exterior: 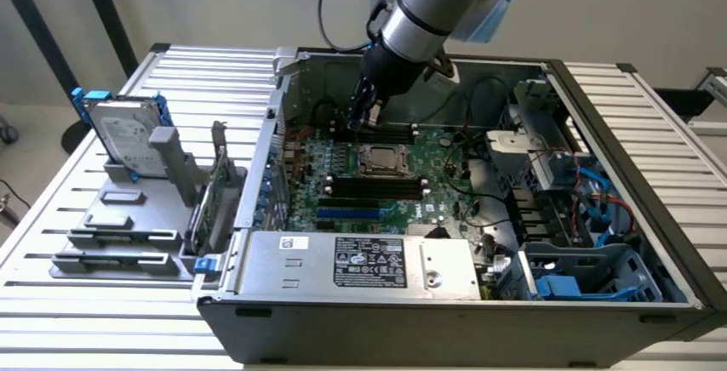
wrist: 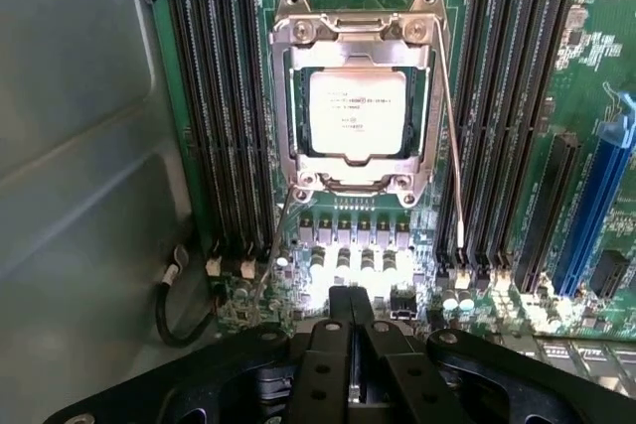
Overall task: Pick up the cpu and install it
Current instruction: 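Close the cpu cover, then install the first cpu locking lever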
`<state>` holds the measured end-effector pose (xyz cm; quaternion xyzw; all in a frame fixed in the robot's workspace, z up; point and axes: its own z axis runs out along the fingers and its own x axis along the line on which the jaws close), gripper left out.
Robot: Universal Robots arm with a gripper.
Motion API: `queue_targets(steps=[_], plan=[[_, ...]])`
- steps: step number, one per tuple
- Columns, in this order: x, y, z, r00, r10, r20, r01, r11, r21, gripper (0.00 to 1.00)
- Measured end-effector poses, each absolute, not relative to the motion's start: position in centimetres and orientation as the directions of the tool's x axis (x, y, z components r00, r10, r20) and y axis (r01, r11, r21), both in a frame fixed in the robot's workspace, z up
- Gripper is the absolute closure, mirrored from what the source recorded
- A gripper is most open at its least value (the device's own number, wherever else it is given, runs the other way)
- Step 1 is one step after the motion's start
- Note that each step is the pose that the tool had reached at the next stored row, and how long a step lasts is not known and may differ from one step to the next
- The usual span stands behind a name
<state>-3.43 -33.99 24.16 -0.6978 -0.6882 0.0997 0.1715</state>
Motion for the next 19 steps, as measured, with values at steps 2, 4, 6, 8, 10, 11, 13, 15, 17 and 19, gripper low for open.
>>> queue_targets(steps=[2,4,6,8,10,11,13,15,17,19], plan=[[-3.43,-33.99,24.15,0.031,0.995,0.097,0.933,0.006,-0.36,0.89],[-3.43,-33.99,24.15,0.031,0.995,0.097,0.933,0.006,-0.359,0.89],[-3.43,-33.99,24.15,0.031,0.995,0.097,0.933,0.006,-0.359,0.89],[-3.43,-33.99,24.15,0.031,0.995,0.097,0.933,0.006,-0.359,0.89],[-3.44,-33.99,24.15,0.031,0.995,0.097,0.933,0.006,-0.359,0.89],[-3.43,-33.99,24.15,0.031,0.995,0.097,0.933,0.006,-0.359,0.89],[-3.43,-33.99,24.15,0.031,0.995,0.097,0.933,0.006,-0.359,0.89],[-3.43,-33.99,24.15,0.031,0.995,0.097,0.933,0.006,-0.359,0.89],[-3.46,-33.99,24.15,0.031,0.995,0.097,0.933,0.006,-0.359,0.89],[-4.06,-33.99,24.15,0.031,0.995,0.097,0.933,0.006,-0.359,0.89]])
